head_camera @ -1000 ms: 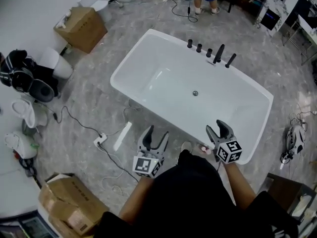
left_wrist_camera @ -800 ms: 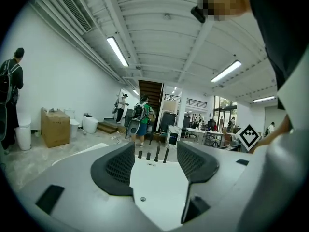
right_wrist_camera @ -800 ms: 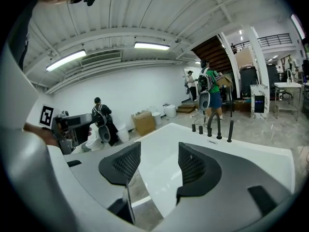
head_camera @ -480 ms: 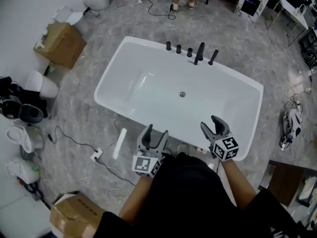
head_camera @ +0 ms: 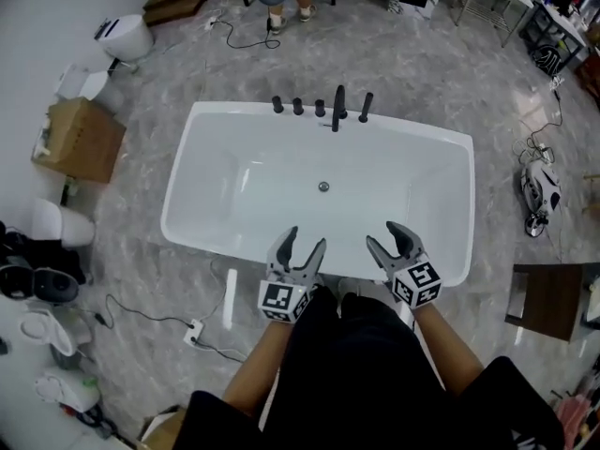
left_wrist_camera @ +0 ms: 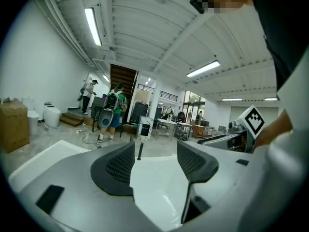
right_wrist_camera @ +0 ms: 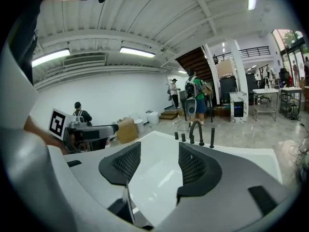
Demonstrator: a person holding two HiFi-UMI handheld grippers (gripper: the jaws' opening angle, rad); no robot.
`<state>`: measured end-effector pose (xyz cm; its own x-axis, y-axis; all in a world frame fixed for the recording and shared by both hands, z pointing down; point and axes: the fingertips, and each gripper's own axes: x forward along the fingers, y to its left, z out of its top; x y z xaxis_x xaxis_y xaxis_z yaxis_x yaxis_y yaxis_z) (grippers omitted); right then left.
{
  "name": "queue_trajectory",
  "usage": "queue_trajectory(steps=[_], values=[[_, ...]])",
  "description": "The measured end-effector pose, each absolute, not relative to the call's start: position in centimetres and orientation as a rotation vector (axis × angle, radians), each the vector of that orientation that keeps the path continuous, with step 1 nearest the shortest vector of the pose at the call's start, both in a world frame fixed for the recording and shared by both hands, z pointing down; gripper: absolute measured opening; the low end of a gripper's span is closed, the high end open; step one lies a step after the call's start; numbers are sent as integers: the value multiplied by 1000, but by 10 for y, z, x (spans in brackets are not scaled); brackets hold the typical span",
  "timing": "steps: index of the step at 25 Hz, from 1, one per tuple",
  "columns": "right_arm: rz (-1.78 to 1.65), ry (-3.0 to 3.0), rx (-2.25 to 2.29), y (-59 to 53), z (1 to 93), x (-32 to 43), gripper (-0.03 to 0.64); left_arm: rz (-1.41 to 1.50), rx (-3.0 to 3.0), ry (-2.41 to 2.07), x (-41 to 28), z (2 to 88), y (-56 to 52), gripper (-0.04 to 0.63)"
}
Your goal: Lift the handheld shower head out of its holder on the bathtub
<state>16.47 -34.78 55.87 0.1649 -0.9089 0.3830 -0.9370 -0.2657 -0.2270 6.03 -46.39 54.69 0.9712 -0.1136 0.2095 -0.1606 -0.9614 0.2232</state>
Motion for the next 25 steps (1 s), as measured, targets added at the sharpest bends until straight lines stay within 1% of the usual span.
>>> queue_trajectory(steps=[9, 17, 25], values=[[672, -1750, 2477, -353, 553, 188, 219, 331, 2861, -18, 124, 573, -468, 253], [694, -1736, 2550, -348, 559, 212, 220, 331, 2849, 17, 205, 596, -481, 253], [697, -1705, 2573, -334, 583, 270, 219, 376, 2893, 45, 296, 630, -481, 253]])
